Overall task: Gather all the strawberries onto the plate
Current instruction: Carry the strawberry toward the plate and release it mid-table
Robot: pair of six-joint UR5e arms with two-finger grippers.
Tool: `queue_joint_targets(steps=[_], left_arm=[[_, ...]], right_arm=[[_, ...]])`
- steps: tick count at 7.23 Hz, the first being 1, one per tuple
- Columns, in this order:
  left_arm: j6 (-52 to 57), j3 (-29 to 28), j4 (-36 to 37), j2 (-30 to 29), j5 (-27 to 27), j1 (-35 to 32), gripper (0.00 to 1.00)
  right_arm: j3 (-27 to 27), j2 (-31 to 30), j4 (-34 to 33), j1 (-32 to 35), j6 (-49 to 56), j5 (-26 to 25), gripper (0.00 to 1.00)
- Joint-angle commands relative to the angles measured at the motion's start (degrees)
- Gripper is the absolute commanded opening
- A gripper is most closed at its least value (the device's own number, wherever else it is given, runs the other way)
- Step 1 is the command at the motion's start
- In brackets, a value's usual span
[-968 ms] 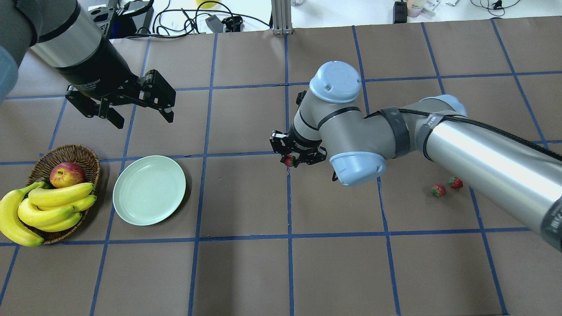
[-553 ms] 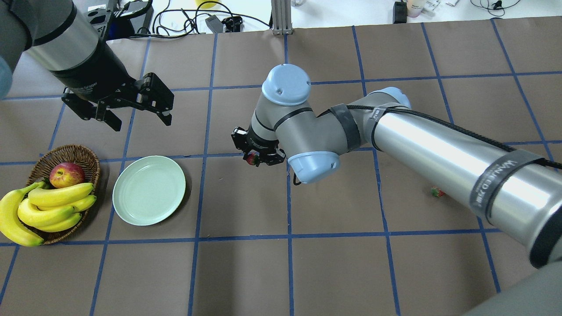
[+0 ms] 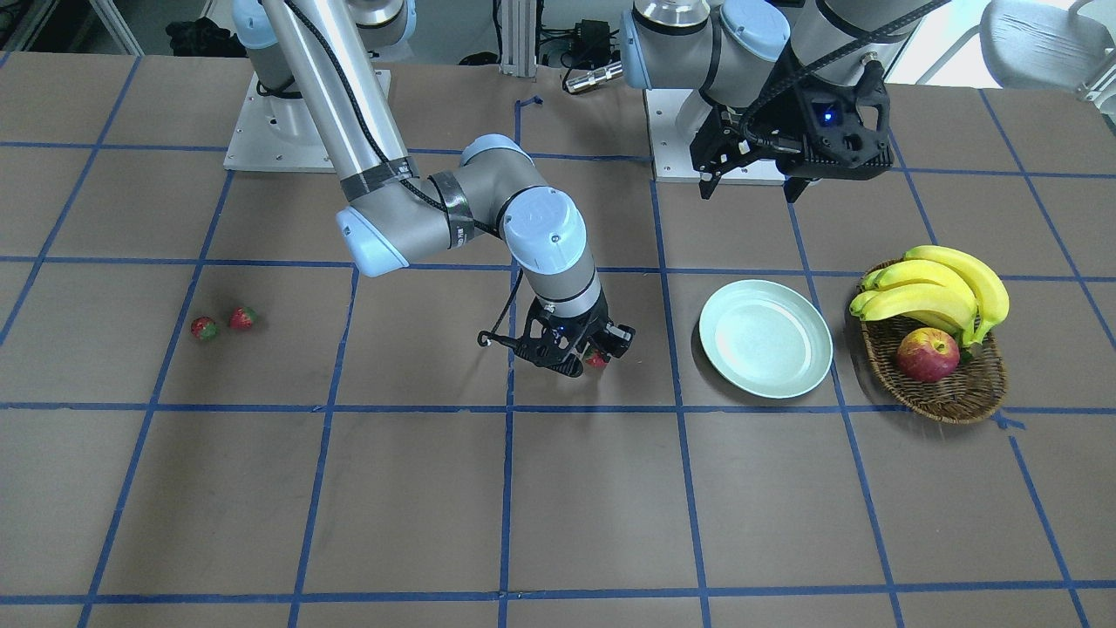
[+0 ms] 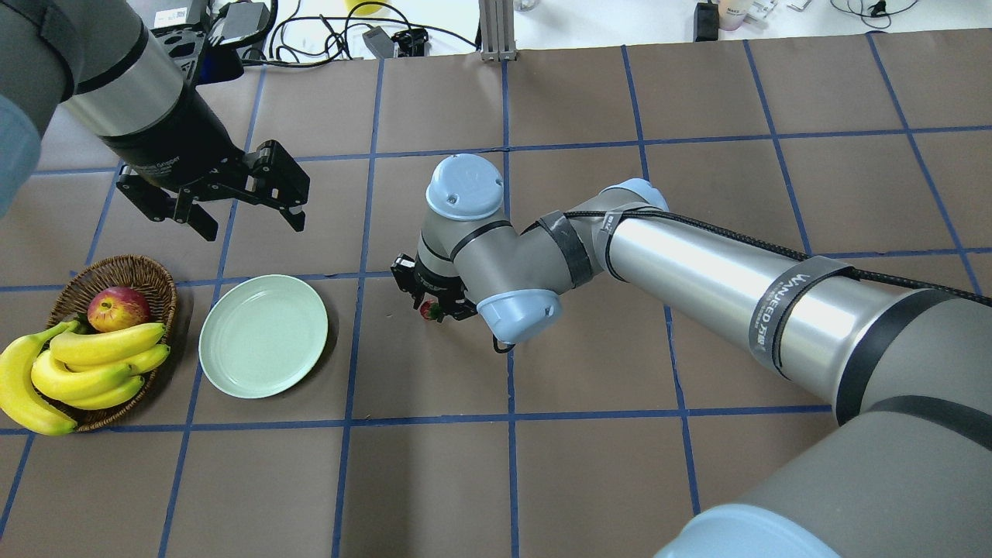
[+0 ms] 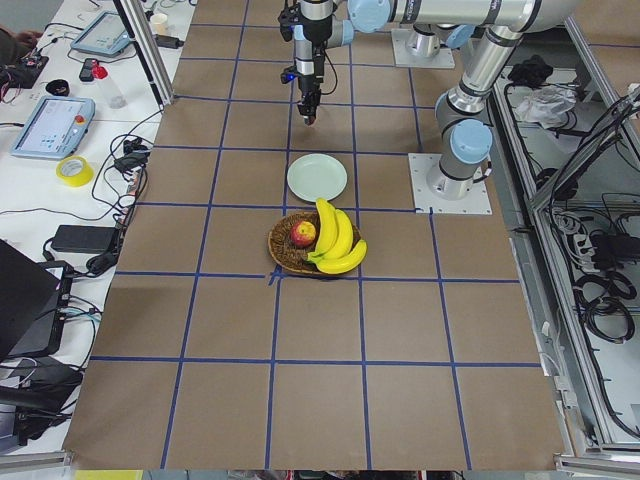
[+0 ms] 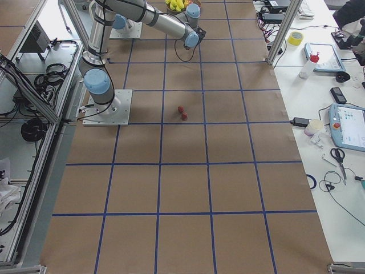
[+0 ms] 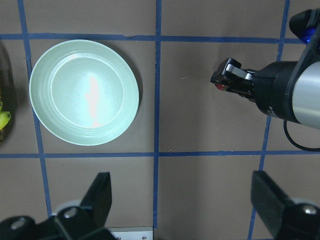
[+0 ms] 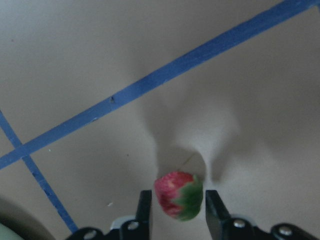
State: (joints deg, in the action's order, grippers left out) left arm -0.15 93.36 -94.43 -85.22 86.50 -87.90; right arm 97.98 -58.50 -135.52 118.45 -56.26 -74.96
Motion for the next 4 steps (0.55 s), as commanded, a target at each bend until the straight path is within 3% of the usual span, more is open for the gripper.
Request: queue_joint_targets(steps=[1, 3, 4], left_arm=[[0.06, 0.25, -0.48, -0.12, 0.16, 0.01, 1.00], [0.06, 0.33, -1.01, -0.47, -0.18, 0.71, 1.00], [0.06, 0.42, -1.10, -0.47, -0.01, 0.89, 1.00]], right_arm=[[-0.16, -1.42, 0.00, -0.06, 0.27, -0.36, 0.91], [0.19, -6.07, 3.66, -2.41, 8.47, -3.95, 0.91], [0.19, -8.36, 9.26, -6.35, 15.15, -5.09, 0.91]])
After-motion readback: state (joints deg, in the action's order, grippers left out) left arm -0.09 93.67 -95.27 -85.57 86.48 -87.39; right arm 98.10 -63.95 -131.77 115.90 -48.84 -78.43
